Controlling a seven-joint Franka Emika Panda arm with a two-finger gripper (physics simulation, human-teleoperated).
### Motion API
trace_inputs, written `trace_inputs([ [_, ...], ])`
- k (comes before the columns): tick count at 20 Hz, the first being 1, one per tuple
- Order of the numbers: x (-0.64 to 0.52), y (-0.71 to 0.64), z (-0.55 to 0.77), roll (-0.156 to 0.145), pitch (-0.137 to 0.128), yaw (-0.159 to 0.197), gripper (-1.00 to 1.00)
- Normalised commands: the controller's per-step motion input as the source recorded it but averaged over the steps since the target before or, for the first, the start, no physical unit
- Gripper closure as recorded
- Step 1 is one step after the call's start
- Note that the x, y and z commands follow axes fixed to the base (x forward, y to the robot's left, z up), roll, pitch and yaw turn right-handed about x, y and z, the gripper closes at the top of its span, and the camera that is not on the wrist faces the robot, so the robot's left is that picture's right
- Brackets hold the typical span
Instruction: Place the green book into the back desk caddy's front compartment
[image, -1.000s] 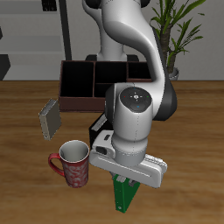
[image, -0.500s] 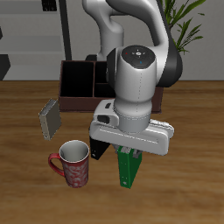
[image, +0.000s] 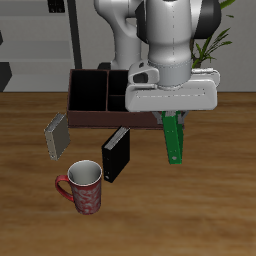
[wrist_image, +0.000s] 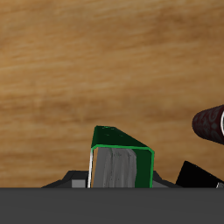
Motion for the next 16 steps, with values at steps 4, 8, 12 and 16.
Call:
trace_inputs([
  [4,-0.58,0.36,0.41,0.087,-0.053,0.136,1.00],
  [8,-0.42,0.17,0.24,0.039,-0.033,0.095,1.00],
  [12,-0.40,-0.04,0.30,-0.012,-0.033,0.034,1.00],
  [16,-0.38,-0.09,0.11,-0.014,-0.018,0.089,1.00],
])
